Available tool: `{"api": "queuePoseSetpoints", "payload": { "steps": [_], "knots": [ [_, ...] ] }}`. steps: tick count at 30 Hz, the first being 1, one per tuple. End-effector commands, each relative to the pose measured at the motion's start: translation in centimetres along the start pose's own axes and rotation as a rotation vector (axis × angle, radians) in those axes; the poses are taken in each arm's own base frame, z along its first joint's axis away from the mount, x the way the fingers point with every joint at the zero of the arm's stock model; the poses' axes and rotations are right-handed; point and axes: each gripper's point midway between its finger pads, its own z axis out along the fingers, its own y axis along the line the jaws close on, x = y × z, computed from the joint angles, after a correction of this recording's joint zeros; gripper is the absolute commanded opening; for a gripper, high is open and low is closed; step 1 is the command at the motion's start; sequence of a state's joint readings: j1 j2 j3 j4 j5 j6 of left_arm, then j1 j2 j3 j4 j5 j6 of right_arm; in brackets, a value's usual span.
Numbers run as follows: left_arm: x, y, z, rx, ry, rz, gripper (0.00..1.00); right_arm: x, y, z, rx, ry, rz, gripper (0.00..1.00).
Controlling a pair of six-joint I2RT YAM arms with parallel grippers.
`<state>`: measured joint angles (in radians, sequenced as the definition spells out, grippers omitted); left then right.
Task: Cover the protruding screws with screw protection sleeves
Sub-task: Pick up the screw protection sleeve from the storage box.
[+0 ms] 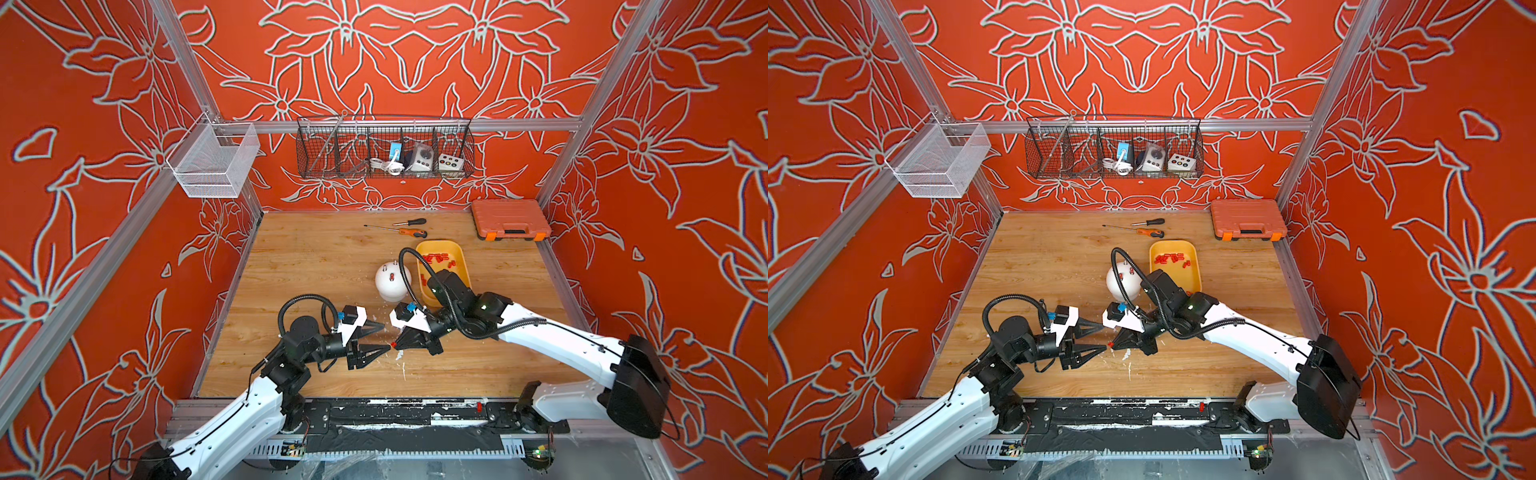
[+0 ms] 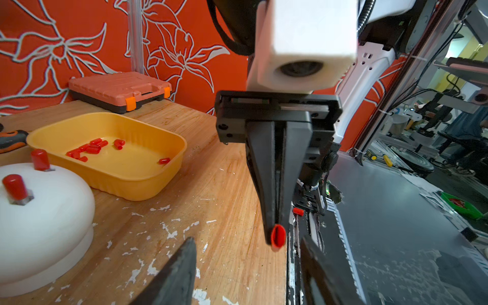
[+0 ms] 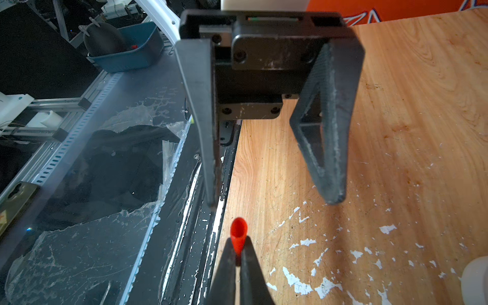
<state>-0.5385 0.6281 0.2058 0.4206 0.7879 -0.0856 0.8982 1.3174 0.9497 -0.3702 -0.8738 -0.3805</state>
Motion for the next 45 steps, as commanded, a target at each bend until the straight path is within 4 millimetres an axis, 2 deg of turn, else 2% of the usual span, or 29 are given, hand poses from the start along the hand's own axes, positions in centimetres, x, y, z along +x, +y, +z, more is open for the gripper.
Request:
{"api": "queuePoseSetpoints", "payload": {
  "steps": [1, 9, 14, 17, 18, 22, 30, 31, 34, 35, 40, 45],
  "knots": [
    [-1.1, -1.1, 0.2, 0.056, -0.019, 0.050, 0.57, -1.2, -0.1, -0.3, 0.014, -0.010, -0.058, 0.00],
    [-0.9, -1.4, 0.4, 0.072, -0.010, 0.058, 0.54, -1.3, -0.5, 0.2, 0.009, 0.001, -0.044, 0.00],
    [-0.9, -1.4, 0.5, 0.073, -0.009, 0.066, 0.42, -1.6, -0.5, 0.3, 0.005, -0.006, -0.051, 0.00],
    [-0.9, -1.4, 0.5, 0.074, -0.005, 0.067, 0.30, -1.5, -0.5, 0.5, 0.008, -0.003, -0.052, 0.00],
    [-0.9, -1.3, 0.5, 0.074, -0.005, 0.066, 0.29, -1.5, -0.6, 0.5, 0.012, -0.003, -0.052, 0.00],
    [-0.8, -1.4, 0.5, 0.076, -0.003, 0.066, 0.08, -1.3, -0.7, 0.6, 0.012, -0.004, -0.054, 0.00],
    [-1.3, -0.9, 0.5, 0.043, -0.011, 0.061, 0.00, -1.2, -1.2, 0.6, 0.047, 0.000, -0.055, 0.00],
    [-1.3, -0.8, 0.5, 0.036, -0.010, 0.059, 0.00, -1.3, -1.3, 0.4, 0.063, -0.003, -0.058, 0.02],
    [-1.4, -0.3, 0.5, 0.007, -0.017, 0.061, 0.00, -1.6, -1.8, -0.2, 0.127, -0.027, -0.067, 0.35],
    [-1.4, -0.1, 0.4, -0.011, -0.021, 0.061, 0.00, -1.6, -1.8, -0.5, 0.149, -0.035, -0.073, 0.40],
    [-2.3, 1.5, -0.1, -0.124, -0.076, 0.037, 0.00, -1.8, -2.3, -2.5, 0.242, -0.144, -0.072, 0.54],
    [-4.1, 2.0, -0.3, -0.153, -0.135, 0.016, 0.00, -1.9, -3.3, -4.4, 0.262, -0.327, 0.012, 0.56]
  ]
}}
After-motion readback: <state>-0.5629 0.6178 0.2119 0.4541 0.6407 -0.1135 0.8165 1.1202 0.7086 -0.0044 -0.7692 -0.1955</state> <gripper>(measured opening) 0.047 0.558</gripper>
